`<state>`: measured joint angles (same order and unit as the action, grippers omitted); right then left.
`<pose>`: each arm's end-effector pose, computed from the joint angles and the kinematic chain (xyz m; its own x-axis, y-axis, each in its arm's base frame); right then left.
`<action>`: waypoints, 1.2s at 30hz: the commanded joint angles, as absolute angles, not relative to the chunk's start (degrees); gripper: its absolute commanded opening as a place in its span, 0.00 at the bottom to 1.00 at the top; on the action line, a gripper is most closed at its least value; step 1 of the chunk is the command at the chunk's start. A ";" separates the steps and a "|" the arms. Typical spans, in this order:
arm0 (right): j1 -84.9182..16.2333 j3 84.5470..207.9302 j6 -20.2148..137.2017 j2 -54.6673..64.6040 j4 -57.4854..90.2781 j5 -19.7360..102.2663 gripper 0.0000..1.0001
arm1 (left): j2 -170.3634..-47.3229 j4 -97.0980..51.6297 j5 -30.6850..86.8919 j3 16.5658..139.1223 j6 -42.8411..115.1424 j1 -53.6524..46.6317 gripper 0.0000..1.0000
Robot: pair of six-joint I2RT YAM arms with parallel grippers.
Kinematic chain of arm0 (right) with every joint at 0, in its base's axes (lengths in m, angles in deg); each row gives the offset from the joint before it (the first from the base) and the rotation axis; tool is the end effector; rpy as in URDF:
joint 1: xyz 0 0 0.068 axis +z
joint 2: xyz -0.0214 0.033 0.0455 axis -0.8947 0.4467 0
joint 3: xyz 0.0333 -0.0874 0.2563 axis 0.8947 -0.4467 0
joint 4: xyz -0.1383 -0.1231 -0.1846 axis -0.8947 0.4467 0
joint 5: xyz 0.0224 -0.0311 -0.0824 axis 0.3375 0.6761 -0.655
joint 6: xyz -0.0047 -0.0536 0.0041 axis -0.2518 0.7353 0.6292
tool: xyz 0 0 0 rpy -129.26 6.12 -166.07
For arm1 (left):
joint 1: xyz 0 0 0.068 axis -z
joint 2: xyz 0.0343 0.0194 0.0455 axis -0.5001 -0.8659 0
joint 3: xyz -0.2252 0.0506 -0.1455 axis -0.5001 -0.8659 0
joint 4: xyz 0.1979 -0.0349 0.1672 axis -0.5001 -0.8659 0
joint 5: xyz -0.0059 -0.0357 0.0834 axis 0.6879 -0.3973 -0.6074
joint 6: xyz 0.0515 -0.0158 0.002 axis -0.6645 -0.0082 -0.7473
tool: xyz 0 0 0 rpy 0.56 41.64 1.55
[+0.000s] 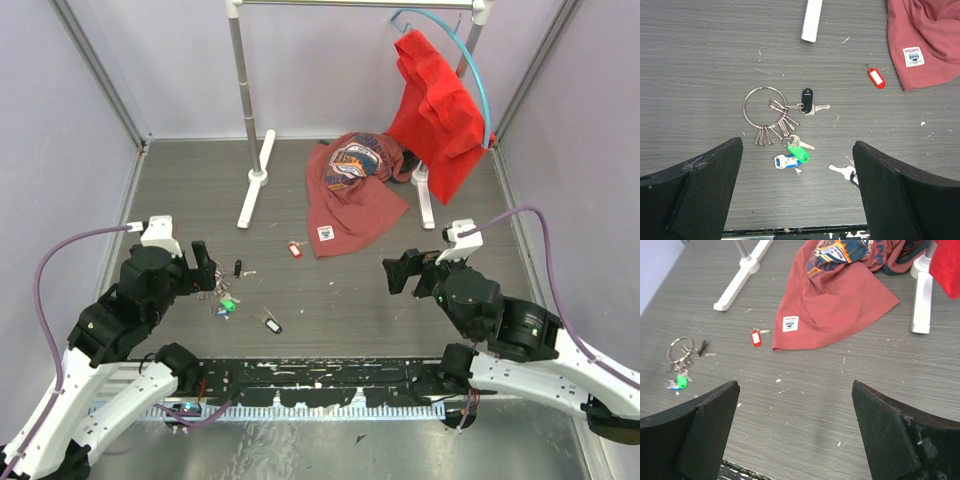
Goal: Put the keys on the keyring
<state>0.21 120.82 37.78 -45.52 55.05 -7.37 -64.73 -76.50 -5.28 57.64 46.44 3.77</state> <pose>0.0647 0.0777 0.3528 -0.3181 0.1437 -0.9371 -0.2882 0.9270 0.2399 0.0861 -0.0394 0.3386 -0.4719 -0.0901 -0.8770 0.0270 0.9928 -0.1165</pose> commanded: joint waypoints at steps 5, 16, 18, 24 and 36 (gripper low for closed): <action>0.48 123.92 37.73 -40.39 56.56 -11.64 1.00 | -68.51 -75.56 -6.30 58.45 49.22 3.57 0.98; -0.34 128.67 34.34 -27.02 61.35 -9.78 1.00 | -77.13 -77.68 -3.69 55.30 59.38 -4.23 0.85; -1.28 129.03 34.40 -24.28 60.98 -7.24 1.00 | -77.27 -76.42 -0.03 53.21 60.30 -9.01 0.82; -7.13 126.13 35.05 -21.51 57.62 3.94 1.00 | -78.79 -71.57 -0.72 46.33 64.42 -16.30 0.84; -10.82 123.84 36.86 -22.74 54.70 13.57 1.00 | -92.46 -59.78 0.11 42.87 64.83 -21.75 0.64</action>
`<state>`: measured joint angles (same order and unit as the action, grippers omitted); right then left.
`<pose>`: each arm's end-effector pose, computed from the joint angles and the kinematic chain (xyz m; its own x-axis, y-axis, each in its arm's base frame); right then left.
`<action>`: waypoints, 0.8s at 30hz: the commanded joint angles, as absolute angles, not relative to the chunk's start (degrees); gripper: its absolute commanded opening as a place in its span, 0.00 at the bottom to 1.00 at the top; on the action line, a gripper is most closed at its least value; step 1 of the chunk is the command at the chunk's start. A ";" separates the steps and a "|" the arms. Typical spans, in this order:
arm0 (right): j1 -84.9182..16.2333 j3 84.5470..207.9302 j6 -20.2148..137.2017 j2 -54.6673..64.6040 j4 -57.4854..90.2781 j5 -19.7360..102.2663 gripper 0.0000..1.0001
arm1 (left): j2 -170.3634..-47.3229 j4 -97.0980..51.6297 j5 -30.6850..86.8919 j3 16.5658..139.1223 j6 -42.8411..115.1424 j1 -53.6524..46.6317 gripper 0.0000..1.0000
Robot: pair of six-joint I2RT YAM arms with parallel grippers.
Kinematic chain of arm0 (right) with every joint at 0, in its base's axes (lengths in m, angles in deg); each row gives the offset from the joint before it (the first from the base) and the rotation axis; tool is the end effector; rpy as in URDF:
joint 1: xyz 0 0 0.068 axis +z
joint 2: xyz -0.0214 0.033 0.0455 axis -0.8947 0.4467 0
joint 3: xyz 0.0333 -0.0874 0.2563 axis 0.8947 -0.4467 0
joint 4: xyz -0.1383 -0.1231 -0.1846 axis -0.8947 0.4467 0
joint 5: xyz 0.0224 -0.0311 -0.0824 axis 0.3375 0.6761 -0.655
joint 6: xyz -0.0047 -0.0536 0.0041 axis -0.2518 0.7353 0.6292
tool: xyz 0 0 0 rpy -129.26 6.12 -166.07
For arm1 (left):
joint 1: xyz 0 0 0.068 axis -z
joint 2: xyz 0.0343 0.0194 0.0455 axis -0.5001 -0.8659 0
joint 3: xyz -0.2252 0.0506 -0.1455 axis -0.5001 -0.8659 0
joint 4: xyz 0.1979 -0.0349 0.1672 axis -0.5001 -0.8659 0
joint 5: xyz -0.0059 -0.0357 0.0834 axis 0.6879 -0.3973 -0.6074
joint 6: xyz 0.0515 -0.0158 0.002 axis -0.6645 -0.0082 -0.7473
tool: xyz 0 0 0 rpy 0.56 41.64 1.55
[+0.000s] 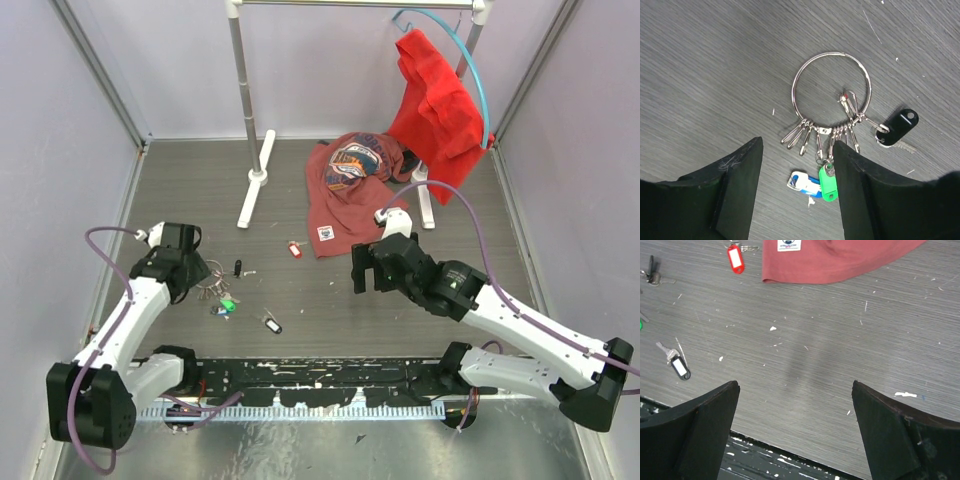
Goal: Put the keys on the keyring
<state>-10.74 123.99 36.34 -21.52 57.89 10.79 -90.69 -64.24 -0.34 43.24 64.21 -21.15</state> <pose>0.1268 0.1435 0.3103 -0.6357 -0.0983 -0.7657 -0.2909 0.9492 0.1197 0.1829 -0.0161 0.2174 -0.6333 -0.5073 -0.5845 -0.5644 0.8195 -0.0998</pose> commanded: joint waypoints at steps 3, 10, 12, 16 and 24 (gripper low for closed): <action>-10.78 123.00 36.69 -22.95 53.81 14.49 1.00 | -93.04 -61.31 0.91 41.61 67.11 -21.79 0.60; -10.82 122.69 36.81 -21.34 52.30 17.43 1.00 | -92.58 -65.27 -4.14 39.74 72.66 -21.86 0.50; -10.82 122.77 37.00 -20.97 52.21 17.94 1.00 | -92.79 -65.93 -4.81 40.03 73.26 -22.10 0.49; -10.82 122.98 37.22 -20.78 51.85 18.37 1.00 | -95.36 -64.89 -1.49 40.21 72.55 -24.81 0.45; -10.82 122.69 37.35 -20.63 51.51 18.63 1.00 | -100.64 -62.74 4.30 41.50 68.91 -26.74 0.28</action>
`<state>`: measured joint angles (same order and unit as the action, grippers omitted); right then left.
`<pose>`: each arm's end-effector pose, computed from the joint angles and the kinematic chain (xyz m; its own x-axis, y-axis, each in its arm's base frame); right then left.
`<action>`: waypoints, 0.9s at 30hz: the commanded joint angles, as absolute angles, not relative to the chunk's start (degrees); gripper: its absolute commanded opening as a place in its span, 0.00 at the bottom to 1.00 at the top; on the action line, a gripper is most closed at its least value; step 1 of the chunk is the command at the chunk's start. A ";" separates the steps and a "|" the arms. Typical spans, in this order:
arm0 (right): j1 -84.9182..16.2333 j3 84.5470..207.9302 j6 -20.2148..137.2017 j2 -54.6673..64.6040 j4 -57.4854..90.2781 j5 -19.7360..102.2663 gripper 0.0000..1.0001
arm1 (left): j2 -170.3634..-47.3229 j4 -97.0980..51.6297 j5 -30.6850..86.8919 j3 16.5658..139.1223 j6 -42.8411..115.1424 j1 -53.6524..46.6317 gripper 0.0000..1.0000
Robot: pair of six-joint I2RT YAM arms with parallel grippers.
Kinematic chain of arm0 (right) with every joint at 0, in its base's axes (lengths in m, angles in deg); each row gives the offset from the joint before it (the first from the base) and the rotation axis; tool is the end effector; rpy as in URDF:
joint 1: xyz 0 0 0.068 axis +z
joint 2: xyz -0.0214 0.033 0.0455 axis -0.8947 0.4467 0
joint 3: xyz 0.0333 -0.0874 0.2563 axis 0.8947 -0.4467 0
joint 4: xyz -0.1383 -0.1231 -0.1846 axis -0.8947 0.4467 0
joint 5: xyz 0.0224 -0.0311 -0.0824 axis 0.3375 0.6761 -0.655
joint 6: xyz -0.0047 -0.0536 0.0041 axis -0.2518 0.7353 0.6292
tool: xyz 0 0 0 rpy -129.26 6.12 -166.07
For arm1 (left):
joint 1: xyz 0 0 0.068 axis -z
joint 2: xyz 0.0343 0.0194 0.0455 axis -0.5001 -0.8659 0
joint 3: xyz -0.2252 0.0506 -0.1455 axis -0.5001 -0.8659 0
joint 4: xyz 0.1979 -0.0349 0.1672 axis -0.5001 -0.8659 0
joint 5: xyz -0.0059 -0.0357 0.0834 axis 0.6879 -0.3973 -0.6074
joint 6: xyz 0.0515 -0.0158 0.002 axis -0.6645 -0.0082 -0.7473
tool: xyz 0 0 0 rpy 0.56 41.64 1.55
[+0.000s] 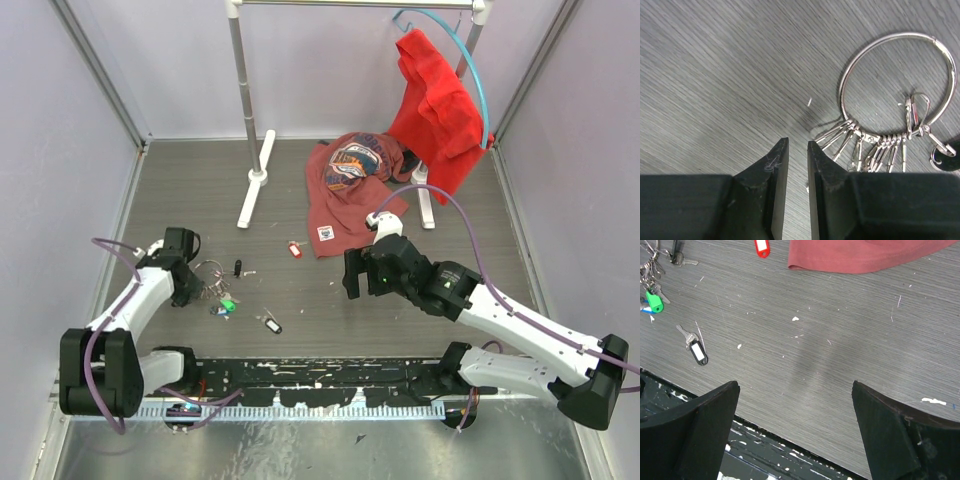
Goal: Put the keys on the keyring
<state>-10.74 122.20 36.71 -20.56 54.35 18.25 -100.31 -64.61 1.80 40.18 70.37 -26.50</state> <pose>0.1282 0.1526 0.3010 -0.6699 -0.1181 -0.7330 -0.3739 0.9066 0.1956 0.1887 -0.0005 0.1732 -0.6360 -0.6439 -0.4252 -0.7066 0.7075 -0.0144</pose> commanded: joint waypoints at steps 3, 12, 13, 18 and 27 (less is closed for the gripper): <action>-10.78 122.46 37.34 -20.61 51.41 18.78 1.00 | -100.83 -61.26 6.62 41.04 67.78 -26.73 0.28; -10.82 122.29 37.38 -20.18 51.31 19.08 1.00 | -108.27 -57.53 13.33 42.66 64.54 -26.71 0.28; -10.82 122.28 37.36 -20.13 51.31 19.12 1.00 | -108.79 -57.65 13.35 42.89 64.44 -26.69 0.28; -10.82 122.22 37.34 -20.09 51.31 19.21 1.00 | -108.39 -57.70 12.90 43.05 64.15 -26.75 0.29; -10.82 122.46 37.38 -19.72 51.22 19.47 1.00 | -106.67 -58.82 12.24 43.05 63.17 -26.73 0.03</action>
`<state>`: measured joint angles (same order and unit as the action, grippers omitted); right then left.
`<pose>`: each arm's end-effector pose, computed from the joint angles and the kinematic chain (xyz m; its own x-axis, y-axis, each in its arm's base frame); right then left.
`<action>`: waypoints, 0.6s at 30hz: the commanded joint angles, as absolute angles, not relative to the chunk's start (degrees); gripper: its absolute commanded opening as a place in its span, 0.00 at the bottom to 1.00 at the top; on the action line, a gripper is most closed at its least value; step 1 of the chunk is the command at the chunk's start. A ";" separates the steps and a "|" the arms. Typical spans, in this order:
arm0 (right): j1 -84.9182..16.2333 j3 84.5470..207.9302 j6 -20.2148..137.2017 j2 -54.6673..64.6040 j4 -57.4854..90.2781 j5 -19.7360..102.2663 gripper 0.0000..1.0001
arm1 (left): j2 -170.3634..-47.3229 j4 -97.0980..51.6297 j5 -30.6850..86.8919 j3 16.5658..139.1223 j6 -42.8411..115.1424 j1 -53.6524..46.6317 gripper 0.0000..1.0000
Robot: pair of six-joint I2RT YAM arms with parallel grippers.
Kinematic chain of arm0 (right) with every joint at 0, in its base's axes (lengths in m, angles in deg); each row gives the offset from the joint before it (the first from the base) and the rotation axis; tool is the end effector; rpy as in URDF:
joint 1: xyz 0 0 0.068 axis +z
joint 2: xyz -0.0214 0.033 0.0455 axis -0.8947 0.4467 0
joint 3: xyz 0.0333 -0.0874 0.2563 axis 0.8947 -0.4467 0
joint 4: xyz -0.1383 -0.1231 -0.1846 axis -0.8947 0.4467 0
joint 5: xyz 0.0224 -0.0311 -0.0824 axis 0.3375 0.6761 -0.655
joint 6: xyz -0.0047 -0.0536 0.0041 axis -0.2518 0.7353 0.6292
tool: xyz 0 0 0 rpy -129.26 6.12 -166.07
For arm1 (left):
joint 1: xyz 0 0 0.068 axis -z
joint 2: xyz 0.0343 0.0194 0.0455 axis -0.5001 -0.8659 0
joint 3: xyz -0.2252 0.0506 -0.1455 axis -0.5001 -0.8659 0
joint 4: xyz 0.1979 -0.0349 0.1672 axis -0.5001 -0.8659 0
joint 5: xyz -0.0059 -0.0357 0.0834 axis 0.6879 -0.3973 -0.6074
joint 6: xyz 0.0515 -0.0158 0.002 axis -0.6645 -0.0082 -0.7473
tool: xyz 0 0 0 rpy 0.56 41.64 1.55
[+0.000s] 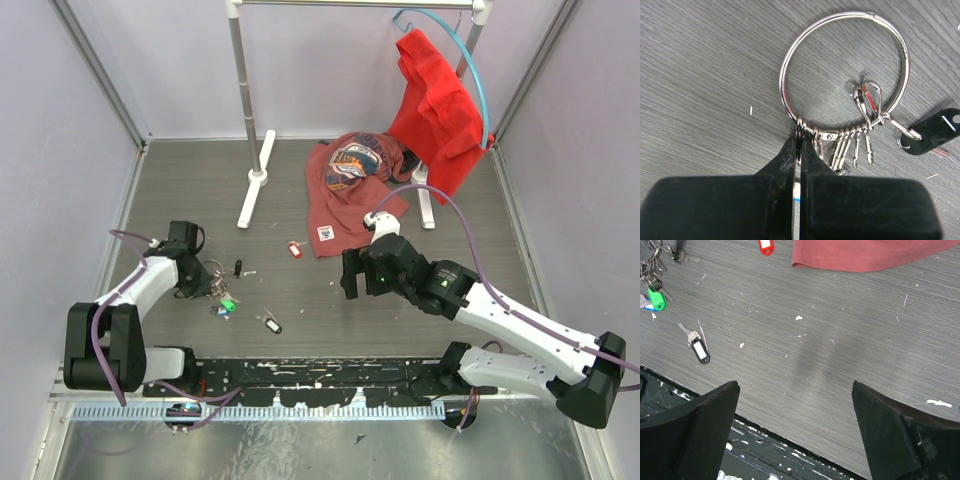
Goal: Put the keys on the keyring
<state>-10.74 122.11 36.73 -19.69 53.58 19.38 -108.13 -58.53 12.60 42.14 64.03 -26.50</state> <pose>0.1300 0.1561 0.2987 -0.6772 -0.1243 -0.7253 -0.3847 0.9000 0.2050 0.2137 -0.0086 0.1598 -0.7463 -0.5859 -0.3158 -0.5863 0.8033 -0.1047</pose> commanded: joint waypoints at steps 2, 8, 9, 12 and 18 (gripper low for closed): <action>-10.82 122.61 37.36 -19.92 51.22 19.25 1.00 | -103.97 -59.90 11.83 43.39 62.79 -26.66 0.00; -10.82 123.53 38.51 -21.65 51.16 16.68 1.00 | -96.41 -64.04 11.97 46.33 60.79 -24.23 0.00; -10.86 123.65 38.99 -22.05 51.07 16.43 1.00 | -95.23 -65.07 11.60 47.22 60.56 -23.09 0.00; -10.82 124.03 39.46 -23.30 51.05 14.36 1.00 | -92.02 -68.50 9.93 50.57 60.52 -19.11 0.00; -10.82 122.53 41.37 -30.40 46.16 12.05 1.00 | -87.94 -71.85 13.36 58.56 59.04 -12.42 0.00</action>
<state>-10.74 122.11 38.92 -24.61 52.99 14.97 -90.28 -69.20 11.29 53.16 60.91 -15.51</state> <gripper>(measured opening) 0.999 0.016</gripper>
